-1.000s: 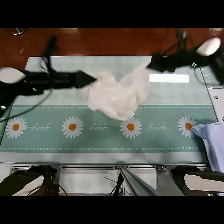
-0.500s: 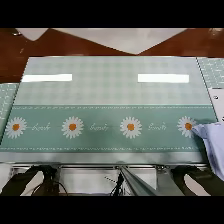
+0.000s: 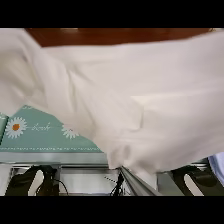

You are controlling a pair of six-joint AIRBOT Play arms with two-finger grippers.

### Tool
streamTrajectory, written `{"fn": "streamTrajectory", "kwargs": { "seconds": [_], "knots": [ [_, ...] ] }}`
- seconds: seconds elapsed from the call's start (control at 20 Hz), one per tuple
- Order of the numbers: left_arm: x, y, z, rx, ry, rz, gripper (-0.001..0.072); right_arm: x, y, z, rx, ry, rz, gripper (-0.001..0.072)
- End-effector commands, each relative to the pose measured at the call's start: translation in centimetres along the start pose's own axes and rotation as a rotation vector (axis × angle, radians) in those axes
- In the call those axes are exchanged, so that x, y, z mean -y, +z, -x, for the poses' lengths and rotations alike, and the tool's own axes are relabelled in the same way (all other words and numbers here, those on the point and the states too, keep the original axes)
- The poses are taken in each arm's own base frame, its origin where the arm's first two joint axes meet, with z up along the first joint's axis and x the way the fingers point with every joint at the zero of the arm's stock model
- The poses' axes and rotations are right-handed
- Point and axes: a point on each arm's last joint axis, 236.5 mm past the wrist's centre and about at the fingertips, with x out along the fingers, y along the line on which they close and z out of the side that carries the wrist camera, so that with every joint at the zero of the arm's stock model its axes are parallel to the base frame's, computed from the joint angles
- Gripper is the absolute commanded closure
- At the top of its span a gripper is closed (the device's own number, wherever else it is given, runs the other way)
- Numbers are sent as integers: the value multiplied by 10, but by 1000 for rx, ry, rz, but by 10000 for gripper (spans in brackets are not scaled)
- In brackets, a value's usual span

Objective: Fold the shirts.

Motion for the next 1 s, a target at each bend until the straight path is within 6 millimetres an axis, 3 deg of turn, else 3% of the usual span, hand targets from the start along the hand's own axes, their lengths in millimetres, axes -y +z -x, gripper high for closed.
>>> {"fn": "streamTrajectory", "kwargs": {
  "seconds": [0.0,0.15,0.25,0.35,0.5,0.7,0.9,0.95],
  "knots": [
    [-19,-76,-30,-169,9,66,689,1,-85,-18,-259,12,-88,693],
    [-42,-150,-81,-335,-6,158,688,7,-185,-59,-513,19,-181,692],
    [-58,-183,-115,-377,8,219,688,28,-248,-90,-626,-50,-234,693],
    [-70,-202,-149,-409,15,246,688,61,-292,-124,-654,-173,-276,692],
    [-70,-231,-197,-511,-18,282,688,100,-328,-171,-683,-310,-295,692],
    [-62,-264,-252,-613,-51,372,688,102,-362,-241,-729,-280,-362,692],
    [-52,-268,-274,-665,-95,448,683,106,-384,-293,-761,-276,-418,692],
    [-49,-262,-274,-674,-109,440,545,105,-387,-300,-778,-273,-438,688]
  ]
}}
